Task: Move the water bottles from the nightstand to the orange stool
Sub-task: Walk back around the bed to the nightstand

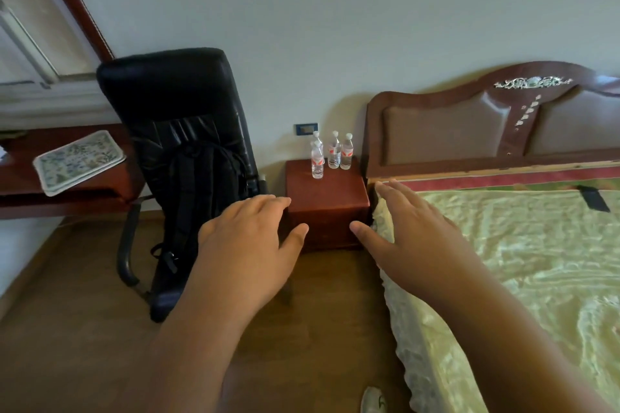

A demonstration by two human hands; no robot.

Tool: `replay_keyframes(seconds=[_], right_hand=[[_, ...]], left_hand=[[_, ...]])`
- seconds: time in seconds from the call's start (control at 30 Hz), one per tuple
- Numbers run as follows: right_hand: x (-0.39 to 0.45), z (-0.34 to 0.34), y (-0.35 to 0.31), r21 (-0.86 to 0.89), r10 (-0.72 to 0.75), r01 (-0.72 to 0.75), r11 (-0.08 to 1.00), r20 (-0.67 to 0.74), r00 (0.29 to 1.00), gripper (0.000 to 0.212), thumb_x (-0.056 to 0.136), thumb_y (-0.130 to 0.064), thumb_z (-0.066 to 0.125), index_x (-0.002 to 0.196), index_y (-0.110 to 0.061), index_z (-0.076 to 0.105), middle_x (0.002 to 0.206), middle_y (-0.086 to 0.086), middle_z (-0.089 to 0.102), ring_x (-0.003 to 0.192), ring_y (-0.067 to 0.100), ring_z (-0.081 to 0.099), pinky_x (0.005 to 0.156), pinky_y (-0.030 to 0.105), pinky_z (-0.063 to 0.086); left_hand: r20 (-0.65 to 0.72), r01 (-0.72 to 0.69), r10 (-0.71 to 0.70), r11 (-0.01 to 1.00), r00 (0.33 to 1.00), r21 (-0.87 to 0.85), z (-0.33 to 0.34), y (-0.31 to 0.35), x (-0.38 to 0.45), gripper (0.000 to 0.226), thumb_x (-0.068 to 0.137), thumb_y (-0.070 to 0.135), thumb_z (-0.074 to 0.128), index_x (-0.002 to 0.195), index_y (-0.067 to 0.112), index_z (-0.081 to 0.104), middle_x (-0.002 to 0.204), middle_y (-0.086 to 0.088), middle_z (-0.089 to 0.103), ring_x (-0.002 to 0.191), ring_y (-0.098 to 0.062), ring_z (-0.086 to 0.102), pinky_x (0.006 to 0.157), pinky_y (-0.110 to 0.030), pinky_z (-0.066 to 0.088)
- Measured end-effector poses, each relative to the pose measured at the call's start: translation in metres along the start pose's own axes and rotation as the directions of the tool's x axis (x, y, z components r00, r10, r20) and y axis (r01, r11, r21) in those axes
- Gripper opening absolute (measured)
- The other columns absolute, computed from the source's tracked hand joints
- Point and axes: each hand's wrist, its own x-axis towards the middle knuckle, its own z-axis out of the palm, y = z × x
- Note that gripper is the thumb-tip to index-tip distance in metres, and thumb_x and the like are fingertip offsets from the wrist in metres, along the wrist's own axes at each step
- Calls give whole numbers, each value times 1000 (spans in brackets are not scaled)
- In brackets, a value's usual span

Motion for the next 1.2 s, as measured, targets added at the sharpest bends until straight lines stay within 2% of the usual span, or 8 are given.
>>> replay_keyframes(seconds=[0.17,0.3,0.5,0.9,1.2], right_hand=[[76,-30,29,-2,-53,53,999,-31,998,77,90,-73,41,155,-34,24,164,-12,19,149,20,26,116,46,28],[121,-41,49,-21,-102,102,995,-17,995,76,91,-73,41,154,-33,27,162,-13,23,147,17,29,115,44,31],[166,-45,75,-30,-95,96,995,29,995,75,90,-73,41,154,-35,26,163,-13,22,148,15,26,116,41,28],[268,-42,103,-74,17,-14,997,40,999,74,91,-71,41,153,-35,27,161,-15,25,147,14,29,116,41,29],[381,-41,79,-108,86,-85,990,-1,996,75,90,-72,41,154,-35,26,161,-14,27,145,15,32,116,41,29]], left_hand=[[-81,44,-42,999,996,20,-1,31,68,60,92,68,29,145,42,34,149,19,38,138,-9,34,107,-42,39],[-71,83,-82,997,994,10,13,51,105,60,92,68,29,145,40,36,149,19,40,138,-8,35,107,-43,39],[-38,85,-85,996,996,7,30,67,152,60,91,69,27,144,40,38,148,19,41,138,-7,34,106,-44,41],[35,21,-20,999,999,-40,63,70,281,58,92,67,30,143,41,39,149,19,40,138,-9,35,107,-42,35],[5,-49,50,995,999,-82,71,32,408,54,93,66,34,140,40,42,143,18,46,132,-10,41,103,-40,38]])
